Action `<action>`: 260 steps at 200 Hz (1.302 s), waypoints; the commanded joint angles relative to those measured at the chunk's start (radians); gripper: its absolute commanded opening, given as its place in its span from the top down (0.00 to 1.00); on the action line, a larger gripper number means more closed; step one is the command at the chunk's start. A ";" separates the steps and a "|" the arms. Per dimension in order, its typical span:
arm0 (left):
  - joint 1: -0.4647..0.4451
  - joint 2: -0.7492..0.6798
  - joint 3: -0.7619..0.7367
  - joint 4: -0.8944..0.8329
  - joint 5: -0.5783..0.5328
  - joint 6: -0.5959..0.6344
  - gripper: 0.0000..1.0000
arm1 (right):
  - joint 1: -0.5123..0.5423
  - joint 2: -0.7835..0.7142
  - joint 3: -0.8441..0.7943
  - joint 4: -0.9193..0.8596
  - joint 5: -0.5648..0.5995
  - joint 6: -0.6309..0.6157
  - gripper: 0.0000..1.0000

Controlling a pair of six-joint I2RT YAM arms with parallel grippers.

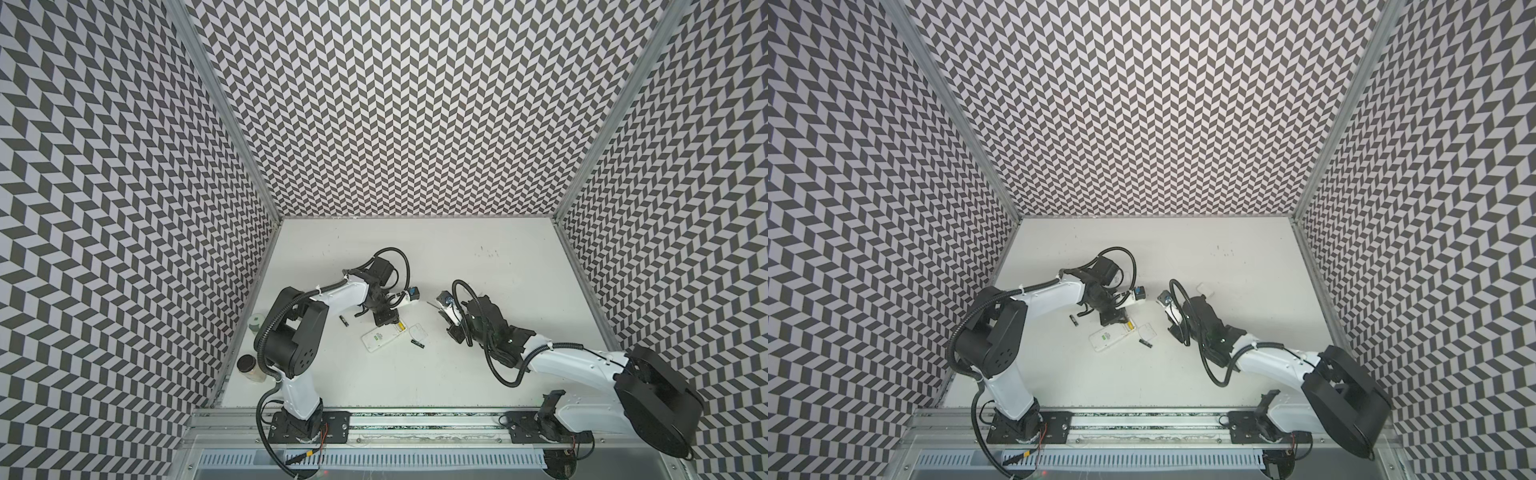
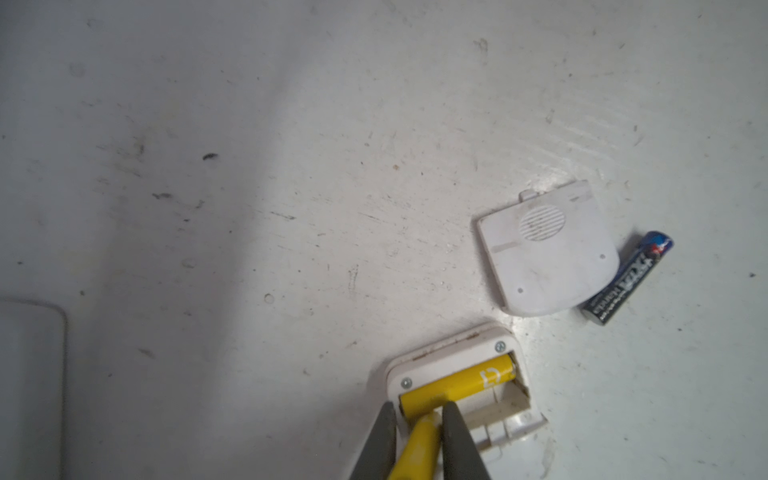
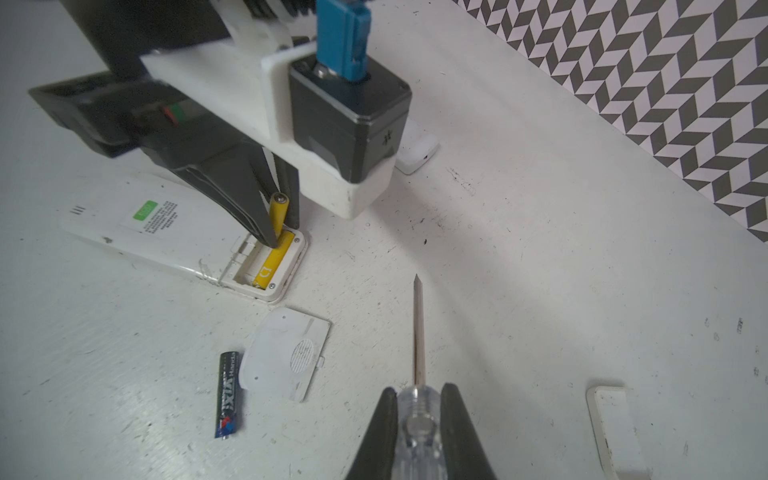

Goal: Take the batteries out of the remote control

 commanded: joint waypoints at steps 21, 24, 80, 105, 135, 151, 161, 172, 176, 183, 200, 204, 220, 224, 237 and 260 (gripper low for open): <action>-0.013 -0.006 0.045 -0.016 0.012 -0.001 0.89 | -0.005 0.009 0.028 0.030 -0.009 -0.011 1.00; -0.011 -0.010 0.048 -0.017 0.016 -0.005 0.89 | -0.005 0.008 0.026 0.033 -0.008 -0.012 1.00; 0.013 -0.047 0.080 -0.007 0.043 -0.067 0.90 | -0.005 -0.001 0.020 0.038 -0.006 -0.010 1.00; 0.020 -0.055 0.048 0.047 -0.036 -0.083 0.89 | -0.005 0.003 0.024 0.032 -0.007 -0.010 1.00; 0.077 -0.079 -0.008 0.163 -0.185 -0.139 0.94 | -0.005 -0.006 0.018 0.038 -0.010 -0.012 1.00; 0.118 -0.093 -0.030 0.207 -0.228 -0.161 0.92 | -0.005 0.004 0.025 0.034 -0.015 -0.012 1.00; 0.124 -0.099 -0.044 0.193 -0.242 -0.126 0.88 | -0.005 -0.001 0.022 0.036 -0.018 -0.014 1.00; 0.124 -0.102 -0.083 0.188 -0.259 -0.091 0.86 | -0.005 -0.002 0.020 0.040 -0.029 -0.018 1.00; 0.124 -0.103 -0.101 0.192 -0.261 -0.080 0.86 | -0.005 0.000 0.022 0.037 -0.036 -0.021 1.00; 0.123 -0.103 -0.133 0.202 -0.265 -0.069 0.86 | -0.004 0.006 0.030 0.030 -0.058 -0.031 1.00; 0.120 -0.113 -0.174 0.199 -0.249 -0.059 0.85 | -0.004 0.027 0.050 0.000 -0.117 -0.052 1.00; 0.120 -0.116 -0.172 0.189 -0.243 -0.055 0.85 | -0.002 0.030 0.053 -0.006 -0.130 -0.055 1.00; 0.128 -0.124 -0.178 0.201 -0.254 -0.060 0.85 | 0.004 0.023 0.048 -0.008 -0.166 -0.067 1.00; 0.132 -0.122 -0.183 0.212 -0.262 -0.062 0.85 | 0.004 0.019 0.044 -0.001 -0.174 -0.065 1.00; 0.135 -0.118 -0.198 0.243 -0.282 -0.061 0.85 | 0.008 0.013 0.028 0.029 -0.218 -0.060 1.00; 0.127 -0.119 -0.191 0.237 -0.271 -0.069 0.80 | 0.024 0.022 0.039 0.014 -0.245 -0.068 1.00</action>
